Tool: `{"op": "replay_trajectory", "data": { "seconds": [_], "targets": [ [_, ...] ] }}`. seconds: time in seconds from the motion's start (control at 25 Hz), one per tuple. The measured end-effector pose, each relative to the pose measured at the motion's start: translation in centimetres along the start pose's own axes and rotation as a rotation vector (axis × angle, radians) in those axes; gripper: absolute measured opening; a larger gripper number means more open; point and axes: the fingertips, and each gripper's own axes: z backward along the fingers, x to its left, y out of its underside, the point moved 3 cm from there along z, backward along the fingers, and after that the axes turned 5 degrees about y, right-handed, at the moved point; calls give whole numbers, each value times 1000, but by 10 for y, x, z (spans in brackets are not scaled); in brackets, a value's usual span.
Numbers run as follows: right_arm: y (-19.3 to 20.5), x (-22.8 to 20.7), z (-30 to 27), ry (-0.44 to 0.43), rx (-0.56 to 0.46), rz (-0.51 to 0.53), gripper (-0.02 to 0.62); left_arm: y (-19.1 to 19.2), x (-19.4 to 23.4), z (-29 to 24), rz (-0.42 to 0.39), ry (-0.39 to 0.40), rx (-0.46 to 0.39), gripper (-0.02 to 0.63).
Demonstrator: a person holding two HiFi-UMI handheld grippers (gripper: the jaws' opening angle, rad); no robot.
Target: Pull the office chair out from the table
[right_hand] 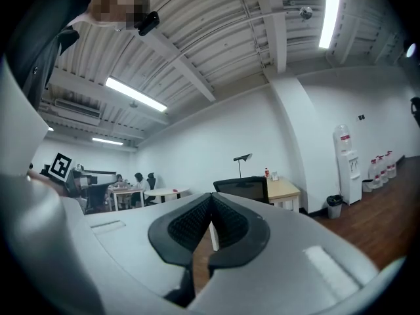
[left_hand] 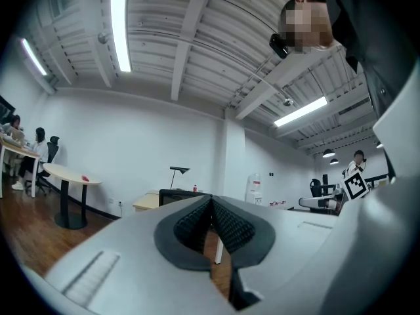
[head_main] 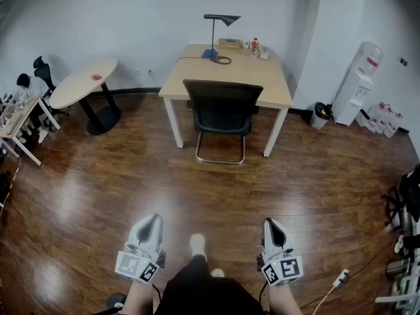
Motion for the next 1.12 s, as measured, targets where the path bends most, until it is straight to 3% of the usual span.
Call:
{"op": "replay_trajectory", "data": {
  "seconds": [0.4, 0.72, 1.12],
  "targets": [
    [-6, -1, -84, 24, 9, 41, 12, 4, 67, -63, 28, 52, -8, 2],
    [-20, 6, -178, -12, -9, 61, 12, -16, 127, -127, -5, 94, -37, 2],
    [-15, 30, -263, -32, 24, 86, 12, -12, 196, -174, -24, 105, -12, 2]
  ]
}}
